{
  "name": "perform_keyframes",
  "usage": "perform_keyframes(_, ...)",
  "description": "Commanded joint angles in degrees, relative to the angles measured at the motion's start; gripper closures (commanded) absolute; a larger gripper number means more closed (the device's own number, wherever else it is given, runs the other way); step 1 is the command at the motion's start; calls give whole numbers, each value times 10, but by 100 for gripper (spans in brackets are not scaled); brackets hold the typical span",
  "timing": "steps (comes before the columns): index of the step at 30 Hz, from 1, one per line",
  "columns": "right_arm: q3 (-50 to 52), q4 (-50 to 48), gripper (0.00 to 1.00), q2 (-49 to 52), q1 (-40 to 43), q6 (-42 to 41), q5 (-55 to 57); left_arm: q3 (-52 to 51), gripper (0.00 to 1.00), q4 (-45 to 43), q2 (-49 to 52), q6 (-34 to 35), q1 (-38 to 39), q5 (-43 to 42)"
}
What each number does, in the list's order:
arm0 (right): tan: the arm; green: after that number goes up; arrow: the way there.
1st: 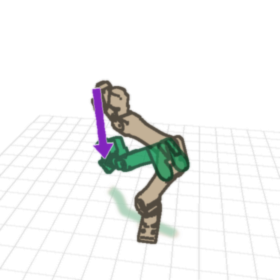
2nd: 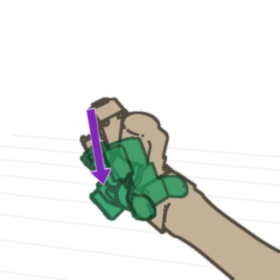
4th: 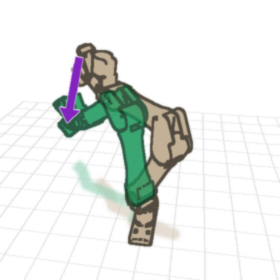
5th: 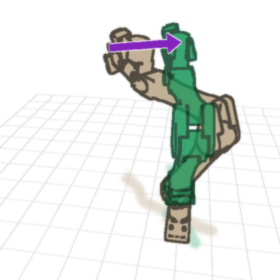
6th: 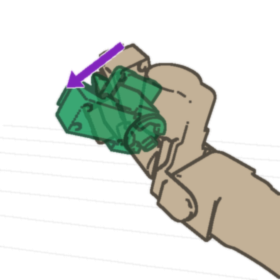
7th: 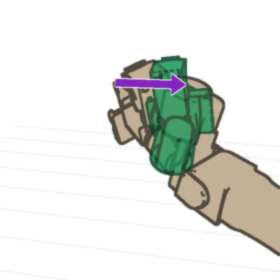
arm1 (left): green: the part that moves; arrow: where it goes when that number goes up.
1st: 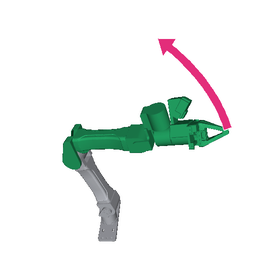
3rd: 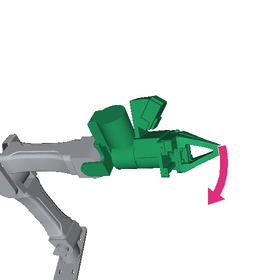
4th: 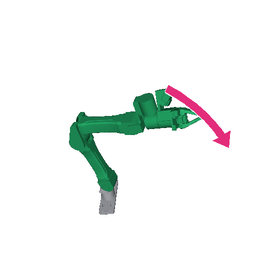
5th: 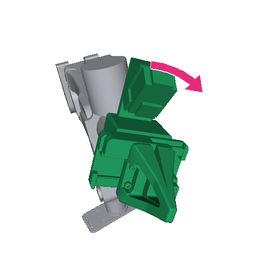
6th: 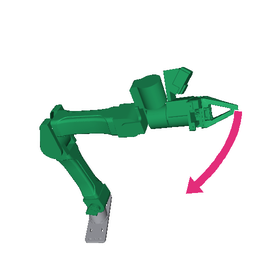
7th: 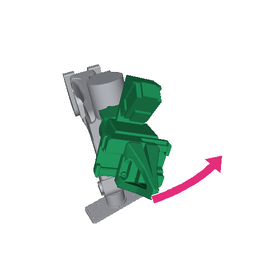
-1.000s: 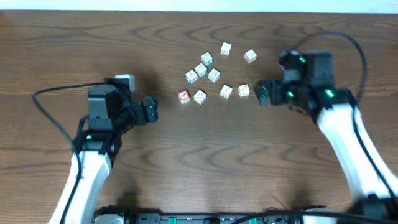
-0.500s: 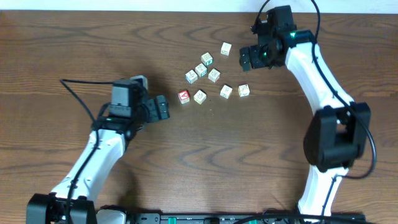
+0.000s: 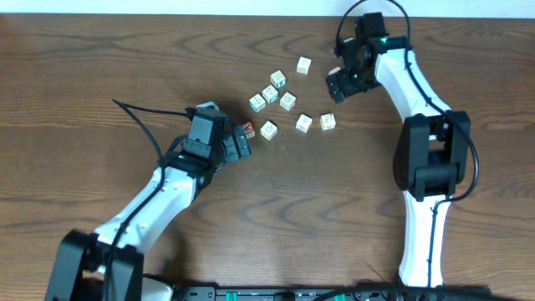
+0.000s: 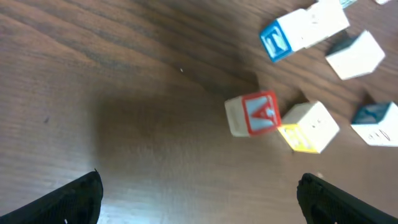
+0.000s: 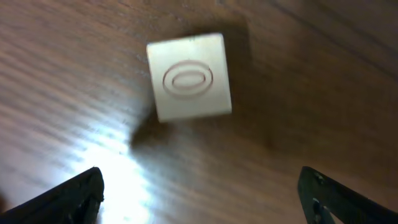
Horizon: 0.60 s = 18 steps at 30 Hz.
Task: Lift 5 blocks
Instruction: 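Move both grippers forward toward the block cluster, then grasp red A block with left gripper, green J block with right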
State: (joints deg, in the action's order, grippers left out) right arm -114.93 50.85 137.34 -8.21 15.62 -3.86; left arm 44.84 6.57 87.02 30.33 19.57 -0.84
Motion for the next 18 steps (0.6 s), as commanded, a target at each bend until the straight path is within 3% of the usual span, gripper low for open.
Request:
perform_keyframes(1, -17, -18, 4, 15, 7, 38, -9, 13, 0, -14, 35, 30, 1, 19)
perform_keyframes(11, -17, -87, 19, 32, 2, 70, -53, 45, 0, -31, 101, 30, 2, 13)
perform_keyframes(18, -17, -114, 38, 32, -7, 78, -89, 46, 0, -32, 101, 30, 4, 13)
